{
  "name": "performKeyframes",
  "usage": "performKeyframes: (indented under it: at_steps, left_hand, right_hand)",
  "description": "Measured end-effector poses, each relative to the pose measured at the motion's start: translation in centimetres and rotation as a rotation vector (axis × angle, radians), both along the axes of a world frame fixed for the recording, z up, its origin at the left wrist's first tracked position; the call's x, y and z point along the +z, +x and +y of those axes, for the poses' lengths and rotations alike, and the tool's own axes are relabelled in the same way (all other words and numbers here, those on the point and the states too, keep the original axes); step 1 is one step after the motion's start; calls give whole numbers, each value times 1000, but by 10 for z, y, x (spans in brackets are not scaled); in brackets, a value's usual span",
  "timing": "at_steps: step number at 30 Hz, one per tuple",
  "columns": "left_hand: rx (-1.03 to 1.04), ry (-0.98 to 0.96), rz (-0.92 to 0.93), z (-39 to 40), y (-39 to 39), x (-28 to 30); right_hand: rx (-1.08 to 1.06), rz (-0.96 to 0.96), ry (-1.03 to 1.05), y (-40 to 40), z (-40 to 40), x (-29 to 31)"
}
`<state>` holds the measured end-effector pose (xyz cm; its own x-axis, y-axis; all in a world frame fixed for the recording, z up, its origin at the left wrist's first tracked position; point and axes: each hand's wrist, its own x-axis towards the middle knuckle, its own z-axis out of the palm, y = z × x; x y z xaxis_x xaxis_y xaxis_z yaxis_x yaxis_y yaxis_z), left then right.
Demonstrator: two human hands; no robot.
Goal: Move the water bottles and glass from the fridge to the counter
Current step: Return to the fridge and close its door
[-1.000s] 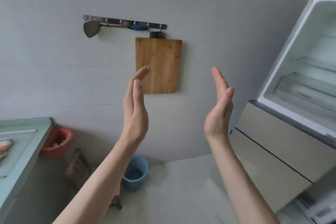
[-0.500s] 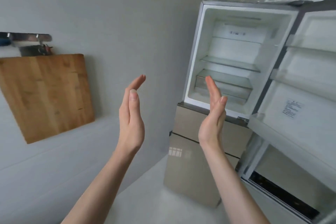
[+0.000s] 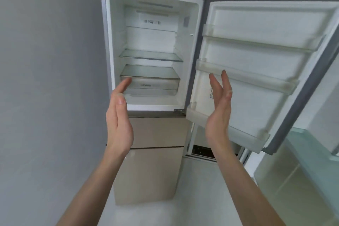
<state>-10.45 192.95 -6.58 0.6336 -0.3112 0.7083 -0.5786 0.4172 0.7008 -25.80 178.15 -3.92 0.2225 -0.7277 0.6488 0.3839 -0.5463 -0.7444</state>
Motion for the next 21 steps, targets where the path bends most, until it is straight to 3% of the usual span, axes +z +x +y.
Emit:
performKeyframes:
  at_steps: [8,21]
  left_hand:
    - [-90,-17,-9,-100,-6,4]
    - [-191,-15,-26,-242,-91,7]
  right_hand:
    - [-140,12,28,-46,-108,-1]
    - [-359,-106,-66,-140,-237,-9]
